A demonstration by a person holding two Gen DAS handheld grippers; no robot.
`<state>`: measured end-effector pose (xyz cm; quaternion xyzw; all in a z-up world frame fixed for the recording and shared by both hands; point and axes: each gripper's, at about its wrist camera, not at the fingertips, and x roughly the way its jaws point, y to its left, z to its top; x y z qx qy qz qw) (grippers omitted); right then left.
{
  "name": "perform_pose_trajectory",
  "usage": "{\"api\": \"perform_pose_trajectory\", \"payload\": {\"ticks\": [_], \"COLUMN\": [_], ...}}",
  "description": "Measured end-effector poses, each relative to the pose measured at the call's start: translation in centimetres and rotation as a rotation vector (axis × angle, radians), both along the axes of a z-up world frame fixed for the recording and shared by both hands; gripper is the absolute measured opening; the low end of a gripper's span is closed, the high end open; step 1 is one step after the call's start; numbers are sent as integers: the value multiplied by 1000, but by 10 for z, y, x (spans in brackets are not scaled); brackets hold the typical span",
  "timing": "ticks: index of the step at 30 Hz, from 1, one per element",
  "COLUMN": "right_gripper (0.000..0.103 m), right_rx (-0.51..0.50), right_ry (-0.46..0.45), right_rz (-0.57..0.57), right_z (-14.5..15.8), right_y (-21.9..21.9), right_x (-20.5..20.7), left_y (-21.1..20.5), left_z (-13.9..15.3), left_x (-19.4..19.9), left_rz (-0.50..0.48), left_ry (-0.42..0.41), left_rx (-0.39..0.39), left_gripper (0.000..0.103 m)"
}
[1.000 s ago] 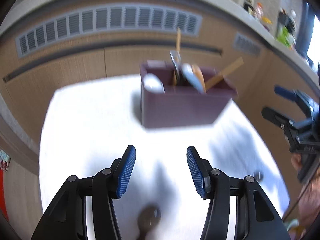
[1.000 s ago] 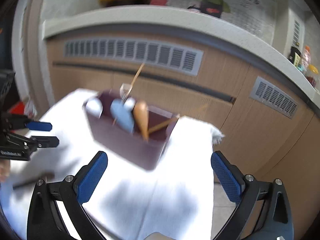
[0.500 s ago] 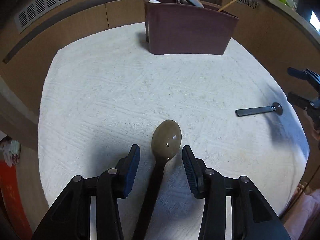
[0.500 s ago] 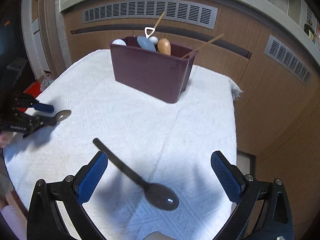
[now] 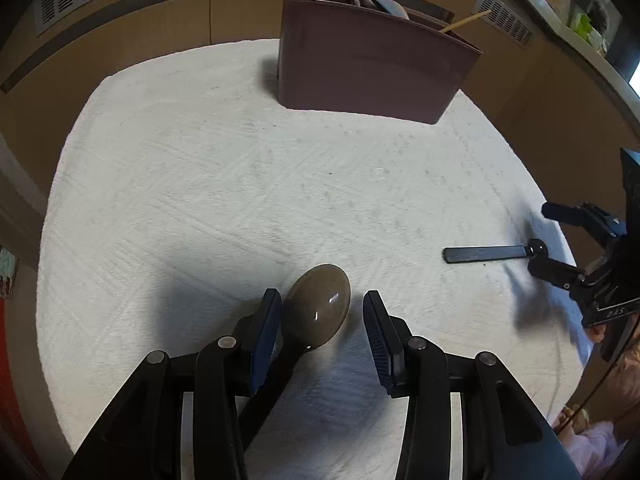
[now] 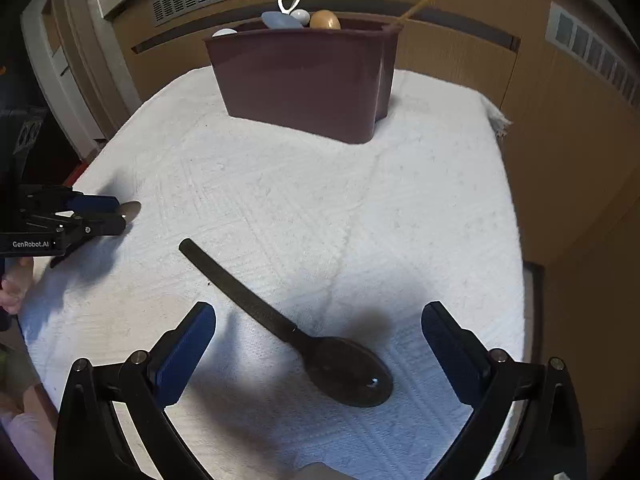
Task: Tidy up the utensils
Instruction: 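Grasp the brown plastic spoon with the left tool while the right tool reaches another spoon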
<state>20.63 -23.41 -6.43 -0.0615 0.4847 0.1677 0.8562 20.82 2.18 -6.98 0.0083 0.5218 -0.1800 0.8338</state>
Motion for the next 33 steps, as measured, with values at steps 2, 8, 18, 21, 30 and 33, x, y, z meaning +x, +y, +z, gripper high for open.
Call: {"api": "perform_pose_trajectory", "payload": {"ticks": [2, 8, 18, 21, 30, 33], "right_gripper": [102, 103, 103, 103, 103, 102], "right_rx": [54, 182, 58, 116, 103, 57], "right_ry": [64, 163, 77, 109, 105, 70], "right_rz": [0, 145, 205, 192, 199, 201], "right_z": [-6, -7, -15, -13, -10, -9], "right_y": [1, 32, 61, 51, 51, 54], "right_x": [-1, -25, -43, -39, -47, -50], "left_y": [-9, -15, -11, -15, -19, -13], "left_z": [0, -2, -3, -4, -3, -1], "left_x": [-2, -9, -12, -9, -10, -9], "left_rz": [-18, -70, -124, -150, -122, -99], "left_ry": [-12, -26, -28, 1, -26, -37], "left_rx": [27, 64, 93, 101, 144, 141], "left_gripper": [47, 57, 62, 76, 50, 34]}}
